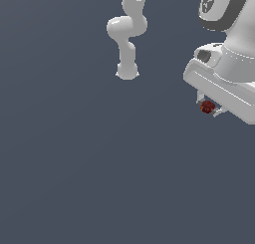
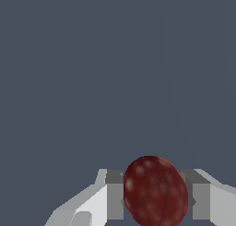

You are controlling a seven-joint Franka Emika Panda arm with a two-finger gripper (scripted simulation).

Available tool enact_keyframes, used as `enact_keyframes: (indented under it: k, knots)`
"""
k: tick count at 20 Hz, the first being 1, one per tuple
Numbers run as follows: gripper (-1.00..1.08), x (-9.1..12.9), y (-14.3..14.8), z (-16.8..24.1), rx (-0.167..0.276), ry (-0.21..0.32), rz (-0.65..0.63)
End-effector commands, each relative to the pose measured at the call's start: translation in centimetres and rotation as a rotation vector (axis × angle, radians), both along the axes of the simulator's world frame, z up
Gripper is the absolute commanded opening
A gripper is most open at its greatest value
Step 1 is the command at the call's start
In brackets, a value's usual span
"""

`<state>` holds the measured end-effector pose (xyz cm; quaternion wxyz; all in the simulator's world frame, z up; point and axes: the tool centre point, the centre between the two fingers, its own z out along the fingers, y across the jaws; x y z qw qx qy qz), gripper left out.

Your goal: Pick up the object and move it to a goal position.

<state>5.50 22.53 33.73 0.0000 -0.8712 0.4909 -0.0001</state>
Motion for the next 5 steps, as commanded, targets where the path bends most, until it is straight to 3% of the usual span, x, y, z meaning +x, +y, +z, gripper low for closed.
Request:
enact_keyframes:
  k: [1, 5]
  knots:
    - [-1.0, 0.14, 0.19, 0.31, 0.0, 0.0, 0.0]
    - [-1.0, 0.22, 0.28, 0.44, 0.0, 0.0, 0.0]
